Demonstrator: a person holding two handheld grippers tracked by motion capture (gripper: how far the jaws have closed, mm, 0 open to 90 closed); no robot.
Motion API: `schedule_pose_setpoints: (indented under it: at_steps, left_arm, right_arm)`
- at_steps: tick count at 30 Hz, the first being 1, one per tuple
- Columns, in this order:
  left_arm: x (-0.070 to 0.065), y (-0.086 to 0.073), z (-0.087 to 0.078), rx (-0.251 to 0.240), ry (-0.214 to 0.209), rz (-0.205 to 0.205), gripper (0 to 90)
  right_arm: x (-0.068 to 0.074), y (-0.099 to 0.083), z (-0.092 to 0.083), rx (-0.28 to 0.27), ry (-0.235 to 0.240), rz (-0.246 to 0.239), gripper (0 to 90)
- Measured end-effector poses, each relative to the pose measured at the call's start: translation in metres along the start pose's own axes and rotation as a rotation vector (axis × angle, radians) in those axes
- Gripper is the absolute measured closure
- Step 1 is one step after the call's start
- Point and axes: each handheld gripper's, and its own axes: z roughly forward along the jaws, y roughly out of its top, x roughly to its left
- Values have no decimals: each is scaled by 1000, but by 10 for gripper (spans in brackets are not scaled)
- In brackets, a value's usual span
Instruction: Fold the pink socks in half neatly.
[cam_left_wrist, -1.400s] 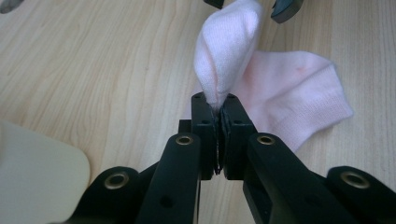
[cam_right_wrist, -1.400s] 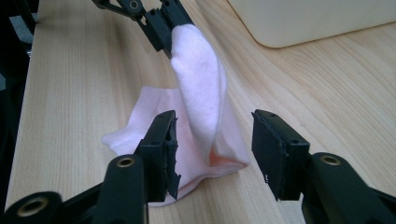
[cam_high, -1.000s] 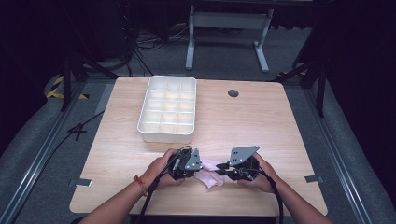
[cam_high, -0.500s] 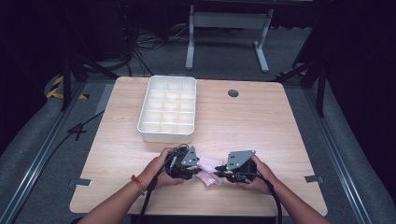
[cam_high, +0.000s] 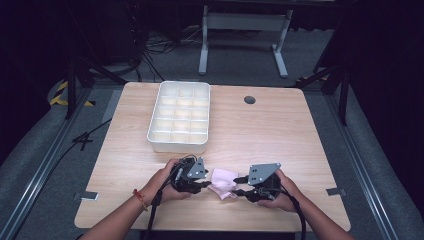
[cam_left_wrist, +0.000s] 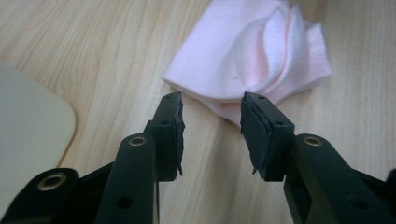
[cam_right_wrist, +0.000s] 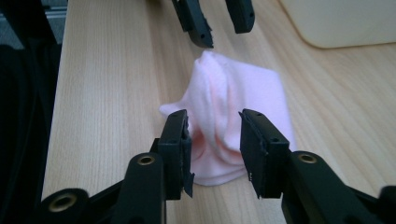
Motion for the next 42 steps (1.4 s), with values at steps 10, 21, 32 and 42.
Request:
schedule_pose_setpoints:
  at_steps: [10,21,32,42]
  left_arm:
    - [10,18,18,-6,12,-43,567]
    - [-12,9,19,30,-50,17,572]
    - [-16,5,19,14,-27,4,535]
    - [-17,3,20,-8,-21,1,521]
  right_arm:
    - [-14,1,7,-1,-106,70,767]
    - [4,-7,18,46,-58,67,703]
    - [6,-8,18,35,-58,73,662]
    - [-2,-8,27,71,-126,123,564]
